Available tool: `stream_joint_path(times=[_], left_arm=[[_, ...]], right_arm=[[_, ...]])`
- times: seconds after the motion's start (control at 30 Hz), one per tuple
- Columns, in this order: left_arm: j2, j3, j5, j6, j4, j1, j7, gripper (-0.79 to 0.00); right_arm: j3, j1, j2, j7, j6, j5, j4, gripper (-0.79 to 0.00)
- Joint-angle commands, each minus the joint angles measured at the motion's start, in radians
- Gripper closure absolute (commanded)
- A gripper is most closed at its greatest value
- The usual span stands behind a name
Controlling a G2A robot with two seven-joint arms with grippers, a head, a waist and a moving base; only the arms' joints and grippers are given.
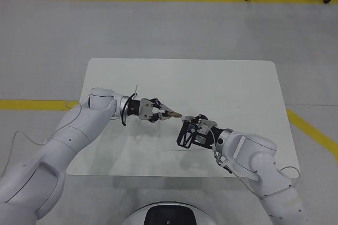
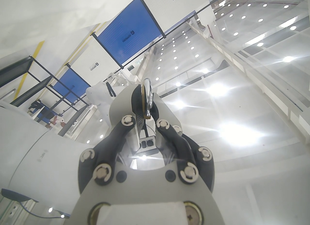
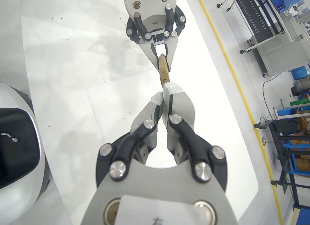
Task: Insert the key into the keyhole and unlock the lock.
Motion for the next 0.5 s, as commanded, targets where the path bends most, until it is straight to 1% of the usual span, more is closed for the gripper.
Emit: stream_joint_path(times=[0.0,0.47], left_arm=[[0.000,-0.006,0.001,-0.003,-0.002,0.005,0.002,0.000],[0.007,-0.048,0.037,-0.019,-0.032,0.041,-0.001,0.000]], right_arm=[[-0.003,-0.003,0.001,0.000,-0.003,-0.005,-0.003,0.000],[-0.036,-0.007,0.005,0.019,0.003,-0.054,-0.023,0.000]])
